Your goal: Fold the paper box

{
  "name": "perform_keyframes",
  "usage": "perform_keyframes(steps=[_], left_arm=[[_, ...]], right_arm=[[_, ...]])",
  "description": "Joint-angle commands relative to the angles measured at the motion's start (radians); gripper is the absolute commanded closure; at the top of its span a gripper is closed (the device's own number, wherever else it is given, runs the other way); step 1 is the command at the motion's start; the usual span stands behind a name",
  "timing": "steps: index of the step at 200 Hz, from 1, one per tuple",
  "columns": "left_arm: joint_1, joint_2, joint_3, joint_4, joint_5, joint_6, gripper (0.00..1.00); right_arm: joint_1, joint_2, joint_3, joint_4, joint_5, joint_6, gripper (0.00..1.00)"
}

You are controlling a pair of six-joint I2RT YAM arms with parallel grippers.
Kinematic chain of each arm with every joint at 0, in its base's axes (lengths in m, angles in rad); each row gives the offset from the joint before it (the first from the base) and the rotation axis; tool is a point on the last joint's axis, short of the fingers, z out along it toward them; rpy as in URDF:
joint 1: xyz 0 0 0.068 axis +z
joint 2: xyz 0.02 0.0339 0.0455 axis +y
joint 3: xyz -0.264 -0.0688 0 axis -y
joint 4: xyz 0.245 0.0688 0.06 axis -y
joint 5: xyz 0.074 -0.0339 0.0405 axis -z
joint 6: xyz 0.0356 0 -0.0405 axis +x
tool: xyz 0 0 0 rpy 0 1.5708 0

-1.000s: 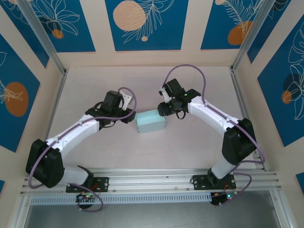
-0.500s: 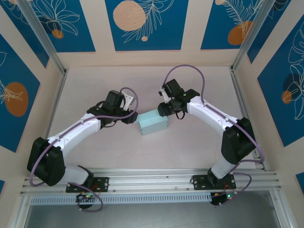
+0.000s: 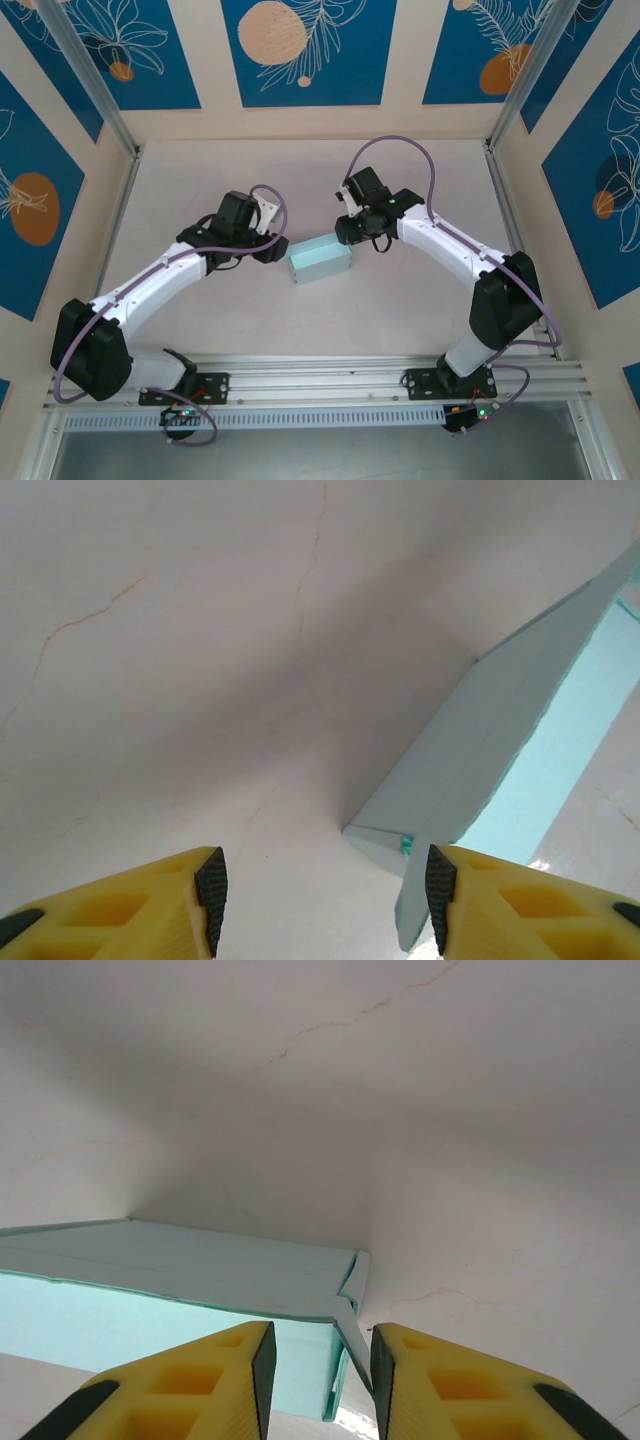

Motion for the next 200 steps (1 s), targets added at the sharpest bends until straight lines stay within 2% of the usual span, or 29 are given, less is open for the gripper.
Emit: perform_keyframes(steps=[1,50,98,128,147,166,182,200], left_arm=[[-0.014,-0.028,-0.006,-0.003,0.077,-0.014,0.46],[-0.041,-0.001,0.006,-0.059,0.024,-0.026,0.55],[-0.076,0.049,0.014,-0.057,0.006,-0.032,0.67],[-0.097,0.082,0.032,-0.056,-0.012,-0.033,0.81],[-0.109,0.095,0.041,-0.050,-0.033,-0.040,0.93],[-0.116,0.103,0.054,-0.038,-0.054,-0.059,0.95],[-0.121,0.112,0.066,-0.023,-0.067,-0.080,0.90],[-0.129,0.123,0.077,-0.007,-0.081,-0.099,0.90]], right_arm=[[0.003,-0.026,-0.018,0.004,0.014,0.009,0.67],[0.003,-0.036,-0.029,0.001,0.028,0.017,0.68],[0.005,-0.035,-0.037,0.006,0.024,0.028,0.77],[0.008,-0.038,-0.044,0.011,0.027,0.037,0.83],[0.013,-0.040,-0.053,0.021,0.029,0.049,0.91],[0.025,-0.047,-0.069,0.042,0.043,0.072,0.97],[0.049,-0.056,-0.081,0.058,0.075,0.097,0.98],[0.078,-0.062,-0.085,0.059,0.137,0.134,0.98]])
